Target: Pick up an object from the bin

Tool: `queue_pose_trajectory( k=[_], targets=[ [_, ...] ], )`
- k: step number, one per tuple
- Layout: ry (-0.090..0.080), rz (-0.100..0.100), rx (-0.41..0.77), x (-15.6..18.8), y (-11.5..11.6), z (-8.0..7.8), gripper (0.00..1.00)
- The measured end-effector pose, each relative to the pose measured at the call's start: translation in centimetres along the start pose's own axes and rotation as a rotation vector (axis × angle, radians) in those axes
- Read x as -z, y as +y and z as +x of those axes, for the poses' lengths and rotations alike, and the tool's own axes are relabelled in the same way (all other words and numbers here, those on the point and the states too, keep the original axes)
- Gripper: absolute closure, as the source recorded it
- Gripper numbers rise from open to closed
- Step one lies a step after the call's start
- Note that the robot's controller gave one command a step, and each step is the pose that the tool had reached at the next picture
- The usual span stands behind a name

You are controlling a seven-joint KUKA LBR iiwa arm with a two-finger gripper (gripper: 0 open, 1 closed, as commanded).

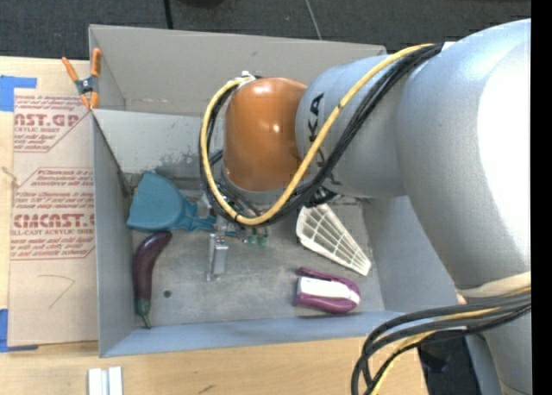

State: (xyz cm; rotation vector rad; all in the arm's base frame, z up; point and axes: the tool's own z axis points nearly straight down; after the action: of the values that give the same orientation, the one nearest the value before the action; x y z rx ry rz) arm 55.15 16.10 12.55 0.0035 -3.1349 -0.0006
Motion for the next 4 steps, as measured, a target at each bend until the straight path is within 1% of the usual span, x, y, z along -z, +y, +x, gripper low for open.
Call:
queue_pose_trajectory(
  k=[1,2,3,4],
  targets=[
    [-0.007,-0.001,-0.002,0.5,0.0,-0.2,0.0],
    [-0.01,-0.002,0.089,-0.8,-0.5,-1.5,0.0],
    [-0.016,-0.005,0.021,-5.3,-0.3,-3.8,1.0],
    [-0.016,-0.005,0.021,-5.3,-0.3,-3.8,1.0]
  ],
)
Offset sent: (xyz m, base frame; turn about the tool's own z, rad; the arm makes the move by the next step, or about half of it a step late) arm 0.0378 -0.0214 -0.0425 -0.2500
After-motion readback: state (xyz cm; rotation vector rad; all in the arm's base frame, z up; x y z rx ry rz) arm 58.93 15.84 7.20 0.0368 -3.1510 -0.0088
